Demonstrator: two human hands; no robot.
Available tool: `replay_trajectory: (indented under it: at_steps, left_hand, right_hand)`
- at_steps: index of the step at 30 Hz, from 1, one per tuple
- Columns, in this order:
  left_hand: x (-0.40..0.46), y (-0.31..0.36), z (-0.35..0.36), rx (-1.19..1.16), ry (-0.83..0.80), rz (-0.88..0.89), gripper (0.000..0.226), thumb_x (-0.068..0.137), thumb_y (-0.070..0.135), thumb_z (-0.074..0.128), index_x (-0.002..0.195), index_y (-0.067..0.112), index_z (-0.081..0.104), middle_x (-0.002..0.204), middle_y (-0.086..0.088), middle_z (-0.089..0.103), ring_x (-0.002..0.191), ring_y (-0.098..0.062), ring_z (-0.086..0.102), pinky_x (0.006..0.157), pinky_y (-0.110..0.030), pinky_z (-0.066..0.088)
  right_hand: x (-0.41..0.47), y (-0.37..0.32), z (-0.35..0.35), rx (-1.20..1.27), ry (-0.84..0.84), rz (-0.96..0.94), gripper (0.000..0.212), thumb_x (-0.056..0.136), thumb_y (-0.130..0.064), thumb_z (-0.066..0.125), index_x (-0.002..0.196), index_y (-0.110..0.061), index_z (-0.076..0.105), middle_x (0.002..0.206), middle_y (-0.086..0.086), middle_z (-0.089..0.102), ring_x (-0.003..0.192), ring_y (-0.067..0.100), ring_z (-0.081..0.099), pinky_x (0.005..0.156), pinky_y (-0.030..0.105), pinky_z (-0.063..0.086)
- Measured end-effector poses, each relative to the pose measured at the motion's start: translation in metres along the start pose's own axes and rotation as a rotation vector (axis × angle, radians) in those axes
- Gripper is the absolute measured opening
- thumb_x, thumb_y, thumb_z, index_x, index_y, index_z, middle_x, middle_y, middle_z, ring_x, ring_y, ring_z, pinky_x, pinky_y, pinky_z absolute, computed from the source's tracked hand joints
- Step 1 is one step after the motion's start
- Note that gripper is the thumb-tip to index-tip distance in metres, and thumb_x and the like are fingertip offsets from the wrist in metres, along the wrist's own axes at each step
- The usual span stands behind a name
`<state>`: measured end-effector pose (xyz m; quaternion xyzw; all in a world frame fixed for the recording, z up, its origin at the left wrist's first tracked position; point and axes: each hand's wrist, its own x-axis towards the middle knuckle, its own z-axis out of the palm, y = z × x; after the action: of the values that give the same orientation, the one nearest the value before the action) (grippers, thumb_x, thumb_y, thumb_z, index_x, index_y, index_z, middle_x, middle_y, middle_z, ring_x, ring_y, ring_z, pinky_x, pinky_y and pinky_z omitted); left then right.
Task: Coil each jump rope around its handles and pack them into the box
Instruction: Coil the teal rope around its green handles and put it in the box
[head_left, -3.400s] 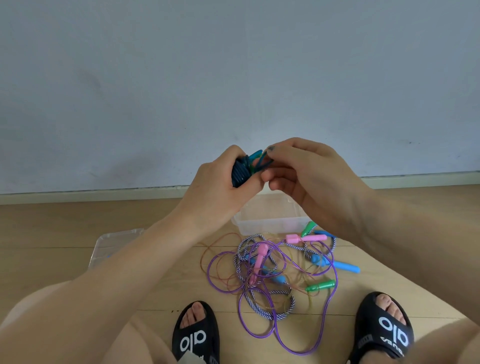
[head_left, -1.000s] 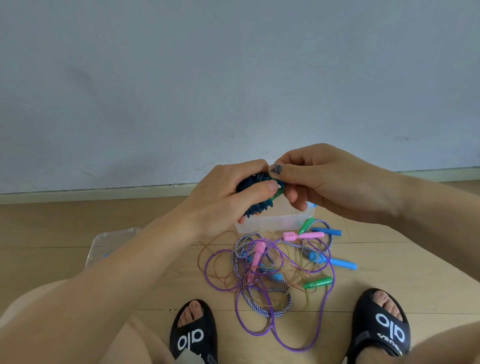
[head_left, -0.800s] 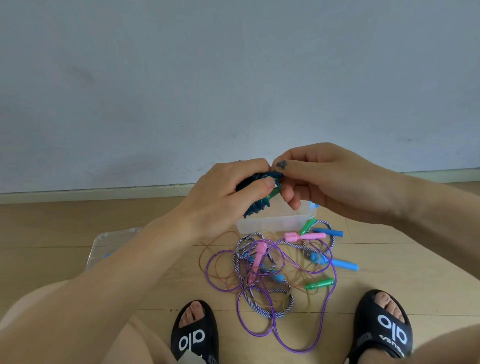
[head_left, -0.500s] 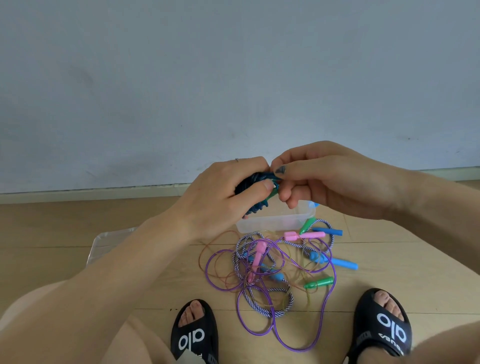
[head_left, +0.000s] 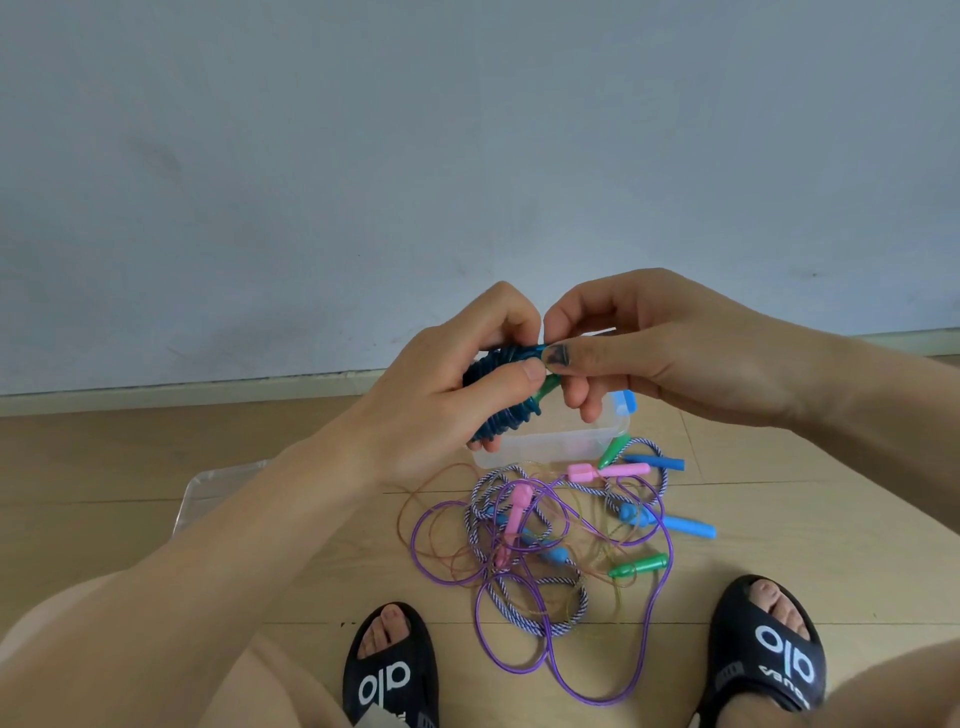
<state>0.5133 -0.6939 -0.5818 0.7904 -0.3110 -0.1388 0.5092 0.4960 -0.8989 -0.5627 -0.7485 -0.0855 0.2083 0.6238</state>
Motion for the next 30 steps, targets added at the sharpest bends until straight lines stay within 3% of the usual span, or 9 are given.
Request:
replay_trajectory:
  at_steps: [8,12,17,24,30]
  left_hand:
    - [0.003,0.002,-0.001,0.019,0.057,0.042,0.007,0.091,0.013,0.052,0.095,0.009,0.048,0.076,-0.001,0.059,0.061,-0.026,0.064,0.053,-0.024,0.049]
    - [0.004,0.003,-0.003,0.091,0.066,0.065,0.004,0.092,0.009,0.052,0.094,0.009,0.049,0.067,0.006,0.057,0.062,-0.018,0.063,0.056,-0.018,0.046]
    - [0.004,0.001,-0.005,0.268,0.075,0.110,0.004,0.089,0.015,0.050,0.092,0.013,0.049,0.063,0.003,0.051,0.059,-0.019,0.046,0.057,-0.030,0.038]
    - [0.003,0.000,-0.007,0.433,0.135,0.172,0.006,0.083,0.015,0.047,0.084,0.019,0.043,0.056,0.009,0.045,0.053,-0.017,0.037,0.052,-0.029,0.030]
    - [0.002,-0.002,-0.010,0.336,0.093,0.189,0.006,0.092,0.012,0.049,0.089,0.015,0.045,0.059,0.005,0.043,0.054,-0.016,0.037,0.051,-0.020,0.030]
  right_hand:
    - [0.001,-0.001,0.006,0.002,0.028,-0.051,0.011,0.095,-0.008,0.059,0.101,0.001,0.061,0.069,0.012,0.069,0.061,0.022,0.067,0.062,0.022,0.053]
    - [0.000,-0.004,0.003,0.107,-0.017,-0.044,0.013,0.088,0.008,0.062,0.098,0.000,0.063,0.078,0.014,0.068,0.068,0.024,0.069,0.066,0.025,0.056]
    - [0.002,0.001,0.007,0.074,0.004,-0.048,0.012,0.090,0.008,0.058,0.099,0.001,0.063,0.085,0.012,0.070,0.074,0.026,0.071,0.069,0.026,0.057]
    - [0.004,0.002,0.018,0.080,0.037,-0.099,0.015,0.092,0.005,0.059,0.107,0.006,0.060,0.086,0.014,0.069,0.075,0.028,0.071,0.070,0.028,0.057]
    - [0.003,0.000,0.017,0.204,0.018,-0.052,0.012,0.091,0.007,0.059,0.102,0.004,0.060,0.080,0.014,0.067,0.069,0.023,0.069,0.065,0.025,0.056]
